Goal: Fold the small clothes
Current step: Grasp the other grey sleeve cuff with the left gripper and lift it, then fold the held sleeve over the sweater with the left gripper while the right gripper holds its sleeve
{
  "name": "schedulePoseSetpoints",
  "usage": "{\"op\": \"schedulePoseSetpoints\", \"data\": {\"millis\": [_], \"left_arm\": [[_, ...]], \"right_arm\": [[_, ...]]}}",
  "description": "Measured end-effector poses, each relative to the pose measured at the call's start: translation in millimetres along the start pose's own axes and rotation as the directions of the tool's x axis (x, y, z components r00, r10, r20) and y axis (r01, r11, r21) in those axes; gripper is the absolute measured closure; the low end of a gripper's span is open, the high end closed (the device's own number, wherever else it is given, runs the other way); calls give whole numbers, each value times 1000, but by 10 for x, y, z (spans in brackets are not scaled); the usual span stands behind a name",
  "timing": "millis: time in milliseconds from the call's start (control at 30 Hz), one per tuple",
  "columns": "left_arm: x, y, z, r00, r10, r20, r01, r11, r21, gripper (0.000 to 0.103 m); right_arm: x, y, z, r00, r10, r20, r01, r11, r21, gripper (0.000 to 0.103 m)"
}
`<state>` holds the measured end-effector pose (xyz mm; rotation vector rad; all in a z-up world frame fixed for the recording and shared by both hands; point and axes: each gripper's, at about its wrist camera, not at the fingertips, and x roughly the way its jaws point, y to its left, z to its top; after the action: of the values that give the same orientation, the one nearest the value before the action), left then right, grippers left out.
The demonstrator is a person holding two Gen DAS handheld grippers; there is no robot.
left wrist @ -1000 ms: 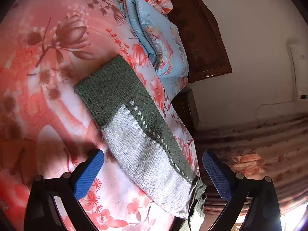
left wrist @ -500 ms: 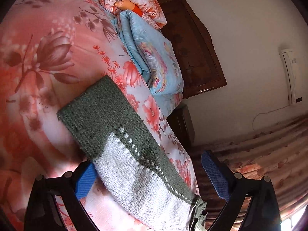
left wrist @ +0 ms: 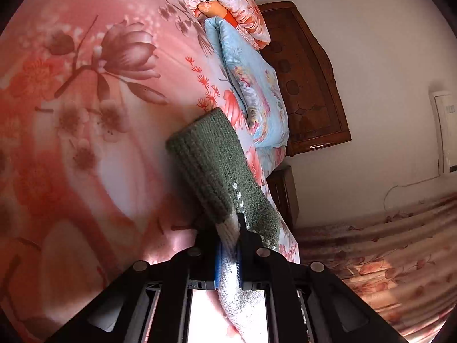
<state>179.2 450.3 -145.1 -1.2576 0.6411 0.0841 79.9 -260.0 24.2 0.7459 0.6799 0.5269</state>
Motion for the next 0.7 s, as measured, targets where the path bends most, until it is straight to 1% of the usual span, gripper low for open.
{"op": "schedulePoseSetpoints", "data": {"millis": [100, 167, 233, 333, 433, 500, 533, 567, 633, 700], "left_arm": [[-35, -32, -43, 998, -68, 3, 68, 998, -3, 0], [-79, -140, -92, 996, -92, 15, 91, 995, 36, 0], [-145, -298, -155, 992, -124, 21, 122, 989, 81, 0], [-239, -599, -286, 981, -195, 20, 190, 971, 146, 0], [-282, -1046, -521, 967, -253, -19, 251, 939, 237, 0], [-249, -1403, -790, 953, -294, -76, 303, 904, 302, 0], [-217, -1590, -954, 942, -316, -109, 334, 883, 331, 0], [-170, -1771, -1139, 928, -340, -151, 372, 860, 349, 0], [-40, -2140, -1588, 897, -367, -246, 438, 811, 387, 0], [137, -2473, -2119, 853, -382, -357, 509, 763, 399, 0]], "right_arm": [[-49, -29, -10, 1000, -9, 16, 9, 1000, 9, 56], [-83, -49, -17, 1000, -17, 25, 16, 1000, 11, 56], [-130, -76, -33, 998, -47, 31, 46, 999, 7, 56], [-229, -146, -72, 998, -52, 42, 51, 998, 21, 56], [-361, -244, -122, 997, -50, 64, 47, 998, 43, 56], [-461, -310, -156, 995, -49, 81, 45, 997, 55, 56], [-510, -336, -177, 995, -50, 90, 44, 997, 63, 56], [-570, -370, -196, 994, -45, 99, 38, 997, 71, 56], [-696, -432, -243, 992, -36, 121, 26, 996, 84, 56], [-818, -502, -286, 990, -39, 132, 27, 995, 93, 52]]}}
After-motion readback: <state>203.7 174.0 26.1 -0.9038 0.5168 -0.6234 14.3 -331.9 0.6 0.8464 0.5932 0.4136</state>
